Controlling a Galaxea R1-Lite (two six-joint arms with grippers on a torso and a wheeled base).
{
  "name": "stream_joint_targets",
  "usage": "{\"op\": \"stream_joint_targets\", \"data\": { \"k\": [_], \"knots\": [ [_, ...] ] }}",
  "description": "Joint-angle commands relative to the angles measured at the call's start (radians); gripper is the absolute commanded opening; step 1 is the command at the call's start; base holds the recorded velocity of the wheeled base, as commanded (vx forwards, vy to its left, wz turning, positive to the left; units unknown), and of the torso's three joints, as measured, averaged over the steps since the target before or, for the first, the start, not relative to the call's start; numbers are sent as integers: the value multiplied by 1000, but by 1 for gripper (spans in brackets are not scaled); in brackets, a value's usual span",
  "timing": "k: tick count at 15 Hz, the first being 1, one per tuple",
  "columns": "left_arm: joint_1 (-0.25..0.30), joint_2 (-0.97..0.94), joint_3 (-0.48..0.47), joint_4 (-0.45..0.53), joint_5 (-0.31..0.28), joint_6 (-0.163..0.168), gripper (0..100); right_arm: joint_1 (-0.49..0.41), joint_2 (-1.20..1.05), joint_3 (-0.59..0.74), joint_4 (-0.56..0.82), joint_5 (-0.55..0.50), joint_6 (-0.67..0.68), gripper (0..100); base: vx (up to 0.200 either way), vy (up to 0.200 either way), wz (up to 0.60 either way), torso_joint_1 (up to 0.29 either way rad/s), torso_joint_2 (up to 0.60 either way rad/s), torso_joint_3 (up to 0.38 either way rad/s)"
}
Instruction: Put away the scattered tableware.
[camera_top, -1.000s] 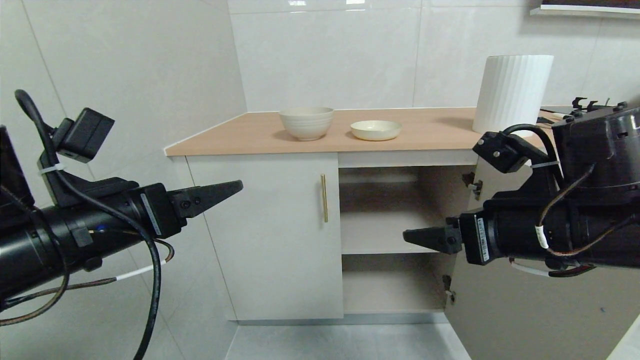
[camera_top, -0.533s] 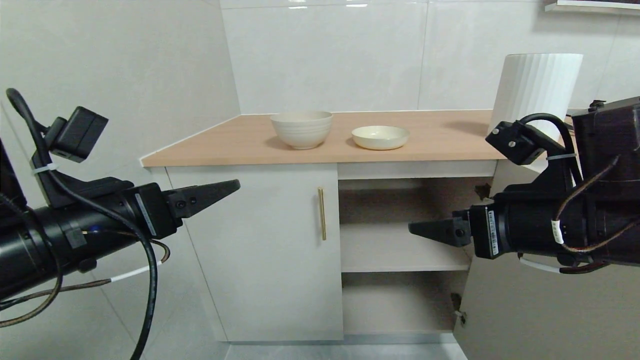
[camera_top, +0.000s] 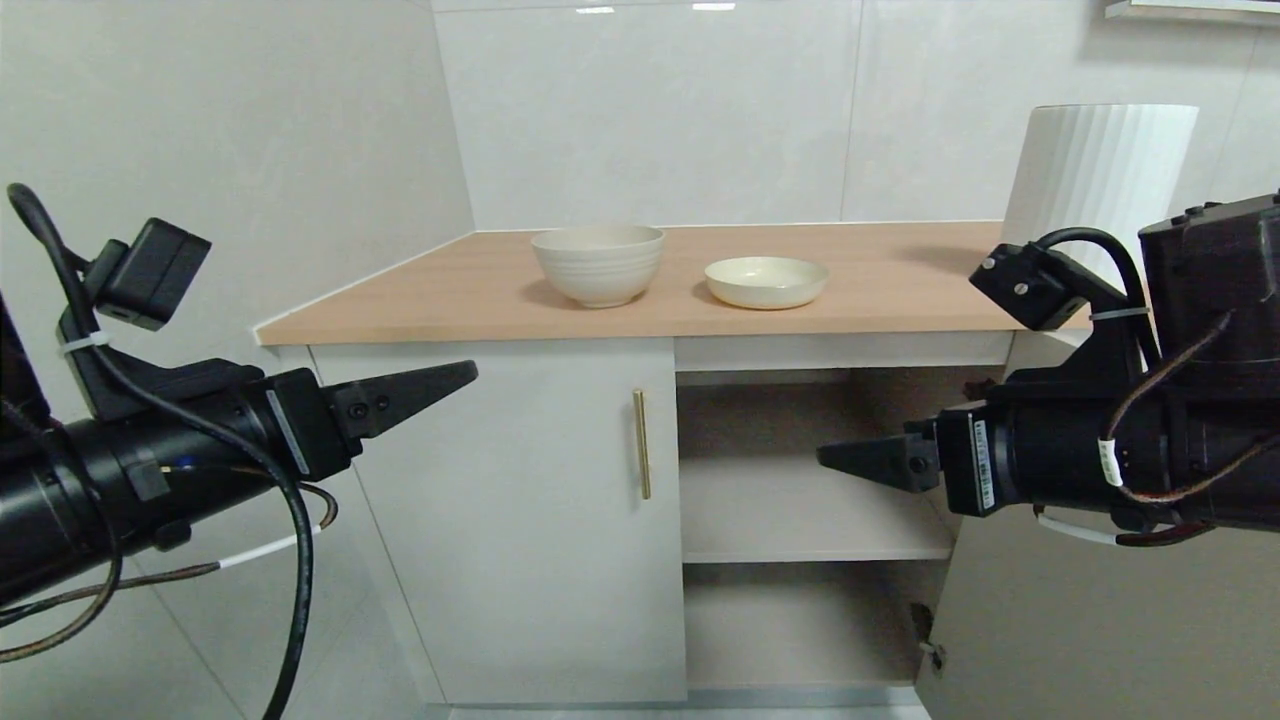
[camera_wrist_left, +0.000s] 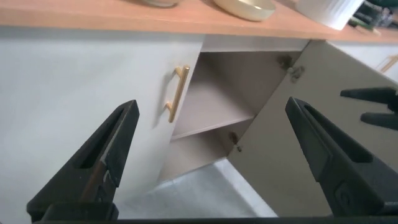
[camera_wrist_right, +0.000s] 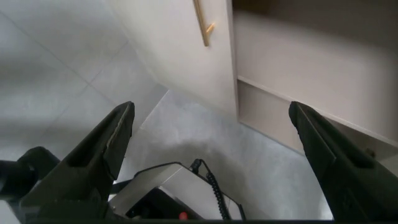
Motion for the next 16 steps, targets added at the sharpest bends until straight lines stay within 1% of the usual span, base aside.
{"op": "stream_joint_targets", "data": {
  "k": [1,2,3,4,5,6,9,11,14,16],
  "knots": [
    [1,-11,0,0,-3,-8,100,0,0,0,2,1,0,100,0,200,0,-7,2,2],
    [1,-13,2,0,-3,-5,100,0,-2,1,3,1,0,100,0,200,0,2,2,2],
    [-1,-18,11,0,-1,18,100,0,-5,1,3,4,0,100,0,0,0,0,0,0],
    [-1,-27,23,-1,0,50,100,0,-6,0,2,4,0,100,0,0,0,0,0,0],
    [-1,-28,26,-1,0,66,100,0,-8,1,-1,4,1,100,0,0,0,0,0,0],
    [-4,-31,34,-1,0,92,100,0,-17,0,-3,7,12,100,0,0,0,0,0,0],
    [-19,-39,34,-1,-1,92,100,0,-43,-14,3,7,38,100,0,0,0,0,0,0],
    [-19,-39,34,-1,-1,90,100,0,-48,-14,3,7,43,100,0,0,0,0,0,0],
    [-19,-50,31,3,-6,96,100,2,-63,-12,3,4,41,100,0,0,0,0,0,0],
    [-19,-53,29,3,-8,95,100,2,-88,-8,3,8,43,100,200,0,0,-2,0,2]
  ]
}}
